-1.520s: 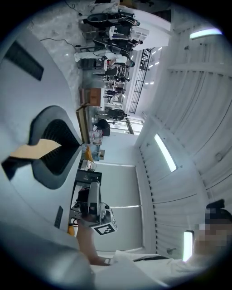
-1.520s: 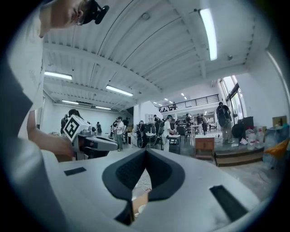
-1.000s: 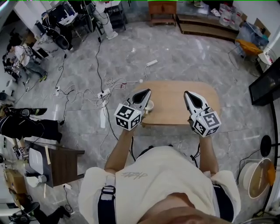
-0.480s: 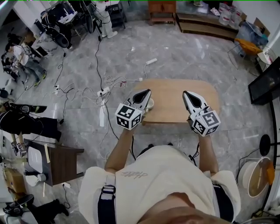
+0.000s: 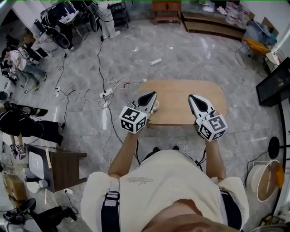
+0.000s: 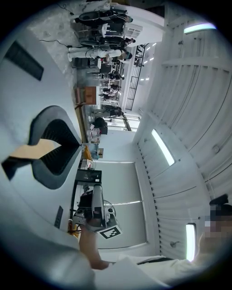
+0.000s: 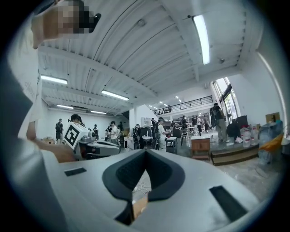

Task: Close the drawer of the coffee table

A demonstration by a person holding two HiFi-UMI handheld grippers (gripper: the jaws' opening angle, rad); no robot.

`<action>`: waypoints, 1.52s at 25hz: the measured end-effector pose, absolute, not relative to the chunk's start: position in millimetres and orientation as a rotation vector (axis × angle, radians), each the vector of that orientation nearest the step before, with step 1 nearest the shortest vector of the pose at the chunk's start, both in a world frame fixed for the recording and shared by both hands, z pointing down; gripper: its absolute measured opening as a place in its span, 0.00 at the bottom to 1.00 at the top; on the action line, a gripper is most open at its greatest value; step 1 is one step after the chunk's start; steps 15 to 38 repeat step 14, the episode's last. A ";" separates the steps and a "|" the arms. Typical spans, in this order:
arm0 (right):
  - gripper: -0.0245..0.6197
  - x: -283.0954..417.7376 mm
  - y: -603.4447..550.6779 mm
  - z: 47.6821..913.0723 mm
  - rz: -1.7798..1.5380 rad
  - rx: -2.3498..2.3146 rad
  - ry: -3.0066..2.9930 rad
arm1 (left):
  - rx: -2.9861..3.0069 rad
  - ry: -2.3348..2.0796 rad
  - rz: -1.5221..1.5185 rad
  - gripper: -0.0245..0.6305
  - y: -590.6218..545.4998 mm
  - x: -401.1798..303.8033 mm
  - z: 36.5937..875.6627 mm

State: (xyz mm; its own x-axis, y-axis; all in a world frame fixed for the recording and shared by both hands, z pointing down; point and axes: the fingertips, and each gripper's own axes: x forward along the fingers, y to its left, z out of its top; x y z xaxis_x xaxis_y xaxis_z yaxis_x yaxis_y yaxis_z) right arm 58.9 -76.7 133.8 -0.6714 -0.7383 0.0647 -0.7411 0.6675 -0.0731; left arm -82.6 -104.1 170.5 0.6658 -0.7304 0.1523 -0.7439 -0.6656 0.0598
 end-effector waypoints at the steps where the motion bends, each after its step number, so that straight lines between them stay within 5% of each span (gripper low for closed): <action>1: 0.03 59.0 -76.3 135.6 0.137 1.266 -2.828 | 2.759 -1.223 0.175 0.04 -104.1 -82.9 171.1; 38: 0.03 65.4 -72.1 146.4 0.152 1.276 -2.798 | 2.765 -1.180 0.186 0.04 -104.2 -69.4 176.7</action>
